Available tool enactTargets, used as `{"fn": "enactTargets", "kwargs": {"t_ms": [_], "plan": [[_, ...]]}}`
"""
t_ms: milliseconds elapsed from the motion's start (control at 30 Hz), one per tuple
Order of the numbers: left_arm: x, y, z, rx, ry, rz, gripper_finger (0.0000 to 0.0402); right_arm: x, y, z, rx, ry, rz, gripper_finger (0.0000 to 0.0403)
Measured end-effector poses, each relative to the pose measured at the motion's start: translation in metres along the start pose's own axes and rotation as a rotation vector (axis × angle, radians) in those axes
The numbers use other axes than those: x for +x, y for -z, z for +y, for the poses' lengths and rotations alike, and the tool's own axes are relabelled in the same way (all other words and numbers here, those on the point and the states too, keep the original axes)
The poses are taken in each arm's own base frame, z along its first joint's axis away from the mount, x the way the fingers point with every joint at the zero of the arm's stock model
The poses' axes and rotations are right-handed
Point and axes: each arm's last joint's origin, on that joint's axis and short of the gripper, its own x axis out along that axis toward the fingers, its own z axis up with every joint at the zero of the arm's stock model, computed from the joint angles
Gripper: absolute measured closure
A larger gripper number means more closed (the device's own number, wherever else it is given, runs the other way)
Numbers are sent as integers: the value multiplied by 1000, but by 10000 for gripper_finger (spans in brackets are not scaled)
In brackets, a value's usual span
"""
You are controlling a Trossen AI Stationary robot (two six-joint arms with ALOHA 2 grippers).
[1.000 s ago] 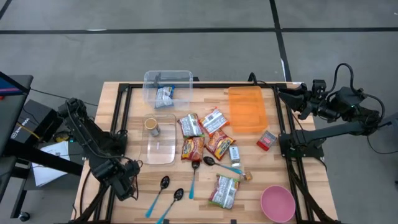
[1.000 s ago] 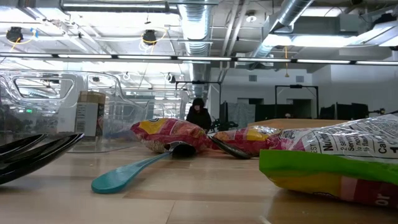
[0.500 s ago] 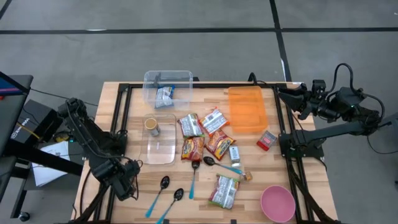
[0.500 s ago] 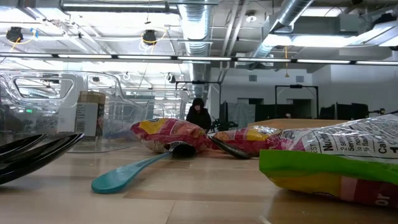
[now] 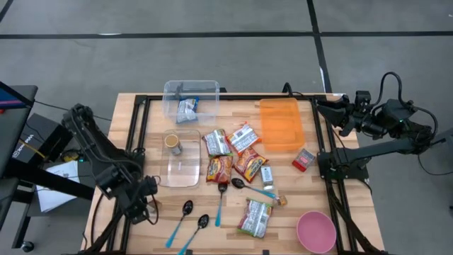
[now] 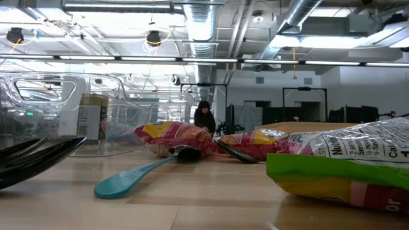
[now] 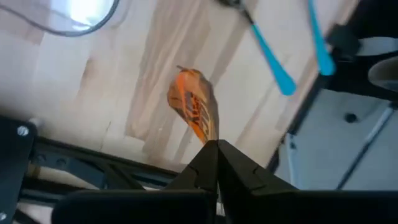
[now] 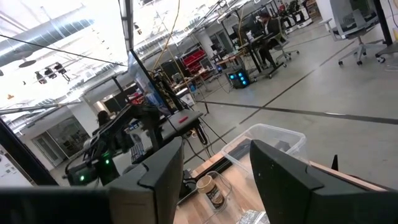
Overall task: Pick & Place Food Item
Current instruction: Put the orange seasoning pack into the transparent bin
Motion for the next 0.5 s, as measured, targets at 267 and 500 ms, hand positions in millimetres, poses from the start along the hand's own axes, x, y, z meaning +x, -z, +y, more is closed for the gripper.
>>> {"fn": "enactTargets", "kwargs": {"t_ms": [267, 500], "plan": [[-21, -14, 17, 49, 92, -46, 401, 0, 0, 0, 0, 1, 0, 223], [-32, -33, 11, 179, 297, -49, 401, 0, 0, 0, 2, 1, -5, 223]]}}
